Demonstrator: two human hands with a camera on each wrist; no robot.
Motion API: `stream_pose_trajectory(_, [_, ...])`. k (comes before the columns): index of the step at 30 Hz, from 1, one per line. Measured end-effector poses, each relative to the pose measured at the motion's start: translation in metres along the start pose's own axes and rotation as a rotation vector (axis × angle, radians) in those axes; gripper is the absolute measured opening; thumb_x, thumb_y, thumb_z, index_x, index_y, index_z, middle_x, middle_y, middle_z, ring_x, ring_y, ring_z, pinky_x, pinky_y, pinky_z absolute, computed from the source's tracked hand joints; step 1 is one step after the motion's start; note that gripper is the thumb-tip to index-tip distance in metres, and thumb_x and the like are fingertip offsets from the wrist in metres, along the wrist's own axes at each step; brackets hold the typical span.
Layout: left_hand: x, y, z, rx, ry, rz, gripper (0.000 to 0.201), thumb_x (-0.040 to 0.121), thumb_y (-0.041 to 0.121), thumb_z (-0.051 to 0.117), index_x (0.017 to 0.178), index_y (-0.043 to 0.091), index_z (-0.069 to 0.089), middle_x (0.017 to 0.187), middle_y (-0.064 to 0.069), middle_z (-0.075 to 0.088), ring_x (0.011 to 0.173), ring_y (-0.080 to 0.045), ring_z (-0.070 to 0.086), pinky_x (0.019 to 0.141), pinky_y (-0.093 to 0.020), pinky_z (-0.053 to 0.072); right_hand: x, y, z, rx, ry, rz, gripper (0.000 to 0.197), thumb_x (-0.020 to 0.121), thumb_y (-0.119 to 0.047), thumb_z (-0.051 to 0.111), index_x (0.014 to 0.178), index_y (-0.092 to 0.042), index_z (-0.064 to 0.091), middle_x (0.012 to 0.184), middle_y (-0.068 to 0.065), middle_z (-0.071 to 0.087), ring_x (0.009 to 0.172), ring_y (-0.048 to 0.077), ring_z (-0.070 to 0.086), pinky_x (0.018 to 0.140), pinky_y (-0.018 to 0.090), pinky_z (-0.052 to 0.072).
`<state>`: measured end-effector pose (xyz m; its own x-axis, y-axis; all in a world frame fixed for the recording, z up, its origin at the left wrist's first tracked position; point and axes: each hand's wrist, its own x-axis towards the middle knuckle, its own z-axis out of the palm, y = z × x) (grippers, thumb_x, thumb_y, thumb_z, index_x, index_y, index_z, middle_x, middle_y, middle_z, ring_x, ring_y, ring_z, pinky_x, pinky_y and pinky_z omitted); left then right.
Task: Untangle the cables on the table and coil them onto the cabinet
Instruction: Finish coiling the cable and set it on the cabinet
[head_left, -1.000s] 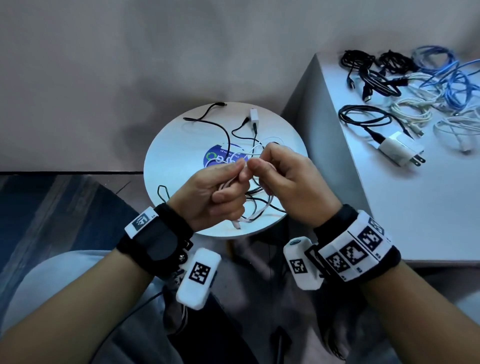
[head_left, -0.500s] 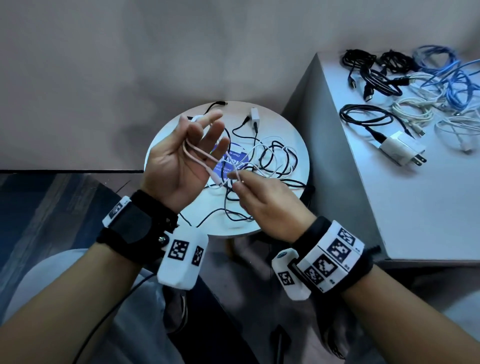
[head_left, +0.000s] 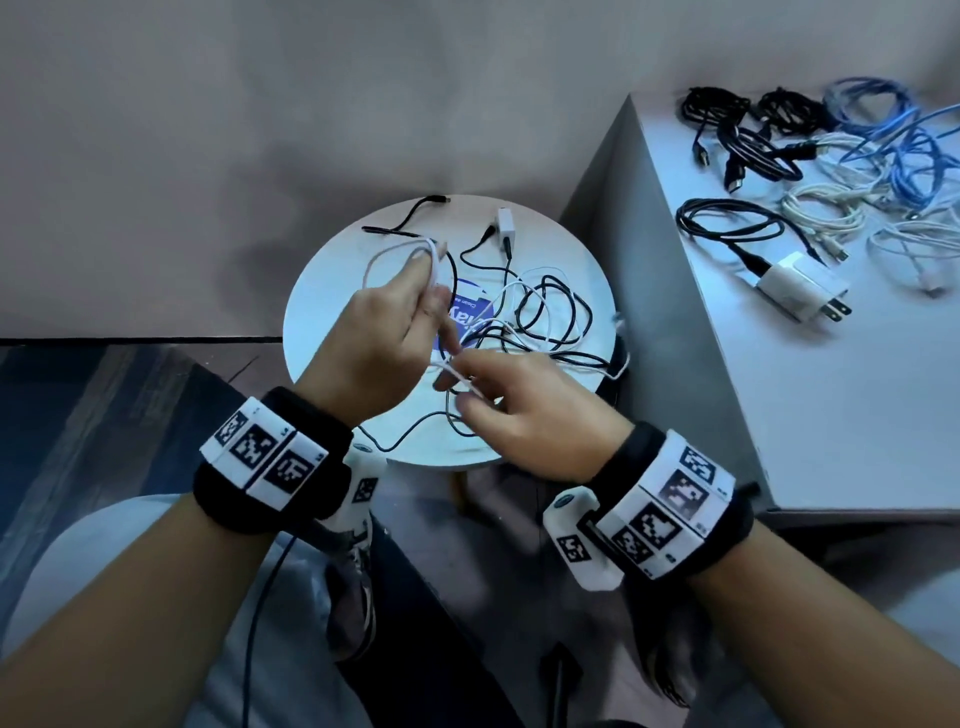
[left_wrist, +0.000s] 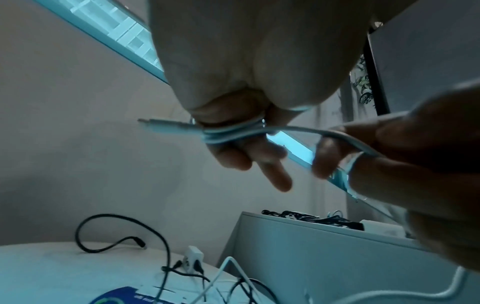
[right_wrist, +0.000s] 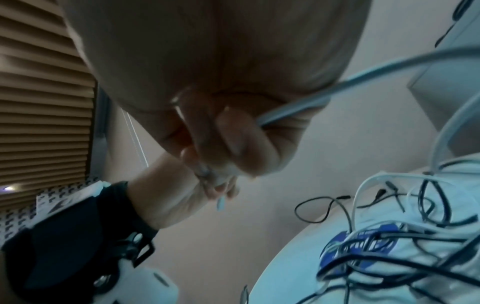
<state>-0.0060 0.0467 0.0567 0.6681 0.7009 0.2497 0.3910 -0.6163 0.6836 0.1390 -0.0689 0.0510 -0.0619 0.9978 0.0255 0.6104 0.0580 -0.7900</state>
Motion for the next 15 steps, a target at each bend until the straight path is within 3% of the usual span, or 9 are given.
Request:
stream_pose_trajectory(2, [0.004, -0.007, -0.004, -0.109, -0.144, -0.147, 0.024, 0.106, 0.023, 0.044, 0.109, 0.007, 0.062, 0.057, 0.006, 0.063, 0.064, -0.013, 0.059, 0.064, -0.03, 0.043, 0.0, 0.004, -0.009, -0.069, 0.084, -0.006, 0.009, 0.097, -0.025, 0.059, 0.089, -0.024, 0.063, 0.059, -0.007, 0.054, 0.057, 0.011, 0.048, 0.06, 0.029, 0.039])
stream_pose_trajectory(5, [0.005, -0.003, -0.005, -0.526, -0.392, -0.316, 0.033, 0.098, 0.034, 0.047, 0.089, 0.014, 0.072, 0.047, 0.0, 0.038, 0.044, -0.015, 0.03, 0.043, -0.023, 0.025, 0.001, 0.013, -0.023, -0.111, 0.313, -0.021, 0.021, 0.093, -0.039, 0.067, 0.083, -0.021, 0.065, 0.051, -0.01, 0.045, 0.053, 0.012, 0.044, 0.055, 0.028, 0.035])
stream_pose_trajectory(8, [0.002, 0.008, -0.003, -0.904, -0.508, -0.34, 0.039, 0.1, 0.034, 0.043, 0.082, 0.009, 0.069, 0.046, 0.003, 0.023, 0.041, -0.012, 0.015, 0.043, -0.025, 0.016, 0.003, 0.015, -0.035, -0.047, 0.478, -0.044, 0.023, 0.091, -0.044, 0.067, 0.097, -0.022, 0.066, 0.066, -0.014, 0.053, 0.057, 0.005, 0.049, 0.06, 0.025, 0.038])
stream_pose_trajectory(11, [-0.002, 0.016, 0.003, -1.235, -0.594, -0.386, 0.036, 0.1, 0.033, 0.04, 0.075, 0.016, 0.059, 0.045, 0.007, 0.017, 0.036, -0.011, 0.011, 0.039, -0.021, 0.024, 0.002, 0.015, -0.033, 0.052, 0.388, -0.037, 0.025, 0.102, -0.037, 0.052, 0.116, -0.022, 0.066, 0.088, -0.016, 0.061, 0.066, -0.004, 0.054, 0.068, 0.019, 0.039])
stream_pose_trajectory(15, [-0.005, 0.014, 0.01, -1.552, -0.694, -0.429, 0.037, 0.105, 0.025, 0.029, 0.082, 0.012, 0.055, 0.045, 0.007, 0.029, 0.03, -0.011, 0.022, 0.038, -0.02, 0.037, 0.003, 0.018, -0.014, 0.291, 0.267, 0.043, 0.038, 0.104, -0.041, 0.04, 0.094, -0.014, 0.065, 0.072, -0.013, 0.061, 0.058, 0.003, 0.053, 0.061, 0.02, 0.039])
